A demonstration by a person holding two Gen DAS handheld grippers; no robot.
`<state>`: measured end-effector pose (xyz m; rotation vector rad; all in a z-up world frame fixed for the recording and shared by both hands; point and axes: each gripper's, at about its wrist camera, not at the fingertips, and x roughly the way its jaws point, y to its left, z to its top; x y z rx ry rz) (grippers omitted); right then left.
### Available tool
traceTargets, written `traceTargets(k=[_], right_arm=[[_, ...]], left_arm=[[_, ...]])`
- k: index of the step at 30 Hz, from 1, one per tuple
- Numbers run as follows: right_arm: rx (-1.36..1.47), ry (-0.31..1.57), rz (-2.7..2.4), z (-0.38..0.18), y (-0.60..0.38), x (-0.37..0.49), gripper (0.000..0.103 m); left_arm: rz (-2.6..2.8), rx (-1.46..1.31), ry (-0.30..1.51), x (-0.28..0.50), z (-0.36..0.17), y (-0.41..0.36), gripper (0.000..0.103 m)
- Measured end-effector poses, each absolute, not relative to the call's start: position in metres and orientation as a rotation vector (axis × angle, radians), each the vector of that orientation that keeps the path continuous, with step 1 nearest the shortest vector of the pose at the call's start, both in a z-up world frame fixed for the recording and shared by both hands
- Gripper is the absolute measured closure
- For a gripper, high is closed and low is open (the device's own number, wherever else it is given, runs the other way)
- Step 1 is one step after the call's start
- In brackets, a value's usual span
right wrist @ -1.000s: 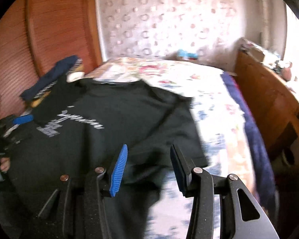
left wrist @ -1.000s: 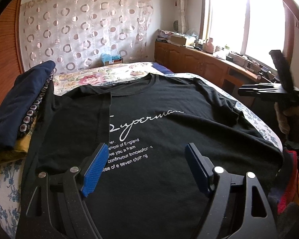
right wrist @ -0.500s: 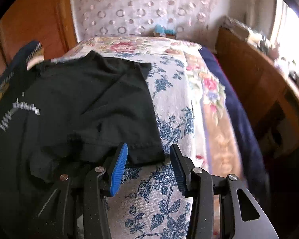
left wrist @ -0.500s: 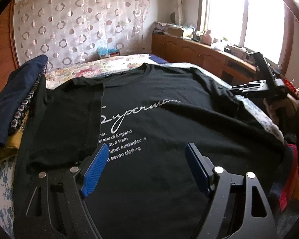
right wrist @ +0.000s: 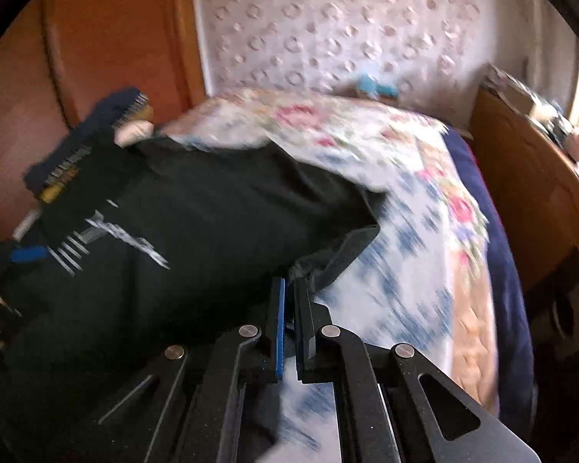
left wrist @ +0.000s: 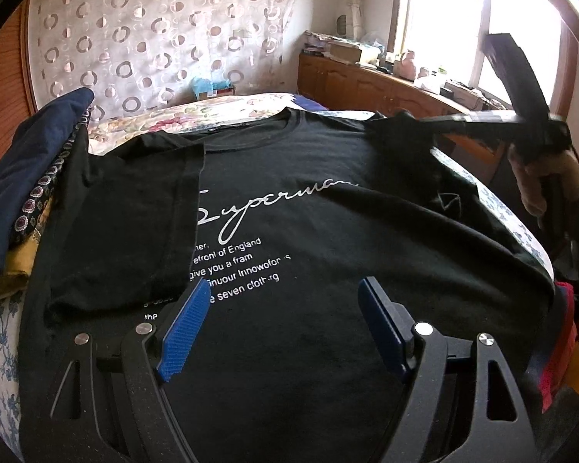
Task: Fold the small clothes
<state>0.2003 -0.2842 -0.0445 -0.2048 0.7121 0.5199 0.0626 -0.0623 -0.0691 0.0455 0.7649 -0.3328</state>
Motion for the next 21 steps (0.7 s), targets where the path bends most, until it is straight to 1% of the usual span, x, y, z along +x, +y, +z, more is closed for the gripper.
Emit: traceTargets(k=[5, 10, 11, 13, 14, 15, 21], right_arm=[[-0.245, 0.697, 0.586, -0.036, -0.241, 0.215, 0.099], [-0.257, 0.694, 0.595, -0.037, -0.22, 0.229, 0.099], [-0.257, 0.694, 0.588, -0.036, -0.22, 0.231, 0.098], [-0.264, 0.695, 0.578, -0.036, -0.216, 0.236, 0.079], [-0.259, 0.692, 0.577, -0.036, -0.217, 0.236, 0.061], [-0.252, 0.687, 0.576, -0.037, -0.215, 0.235, 0.056], [-0.255, 0.694, 0.536, -0.049, -0.229, 0.216, 0.056]], left_arm=[[-0.333, 0.046, 0.762, 0.062, -0.068, -0.063, 0.023], [-0.334, 0.029, 0.766, 0.063, -0.069, -0.06, 0.023], [-0.333, 0.025, 0.767, 0.064, -0.069, -0.059, 0.023], [-0.333, 0.021, 0.763, 0.063, -0.068, -0.059, 0.023], [-0.333, 0.021, 0.761, 0.063, -0.067, -0.058, 0.023], [-0.333, 0.02, 0.76, 0.063, -0.067, -0.058, 0.023], [-0.331, 0.019, 0.755, 0.062, -0.067, -0.057, 0.023]])
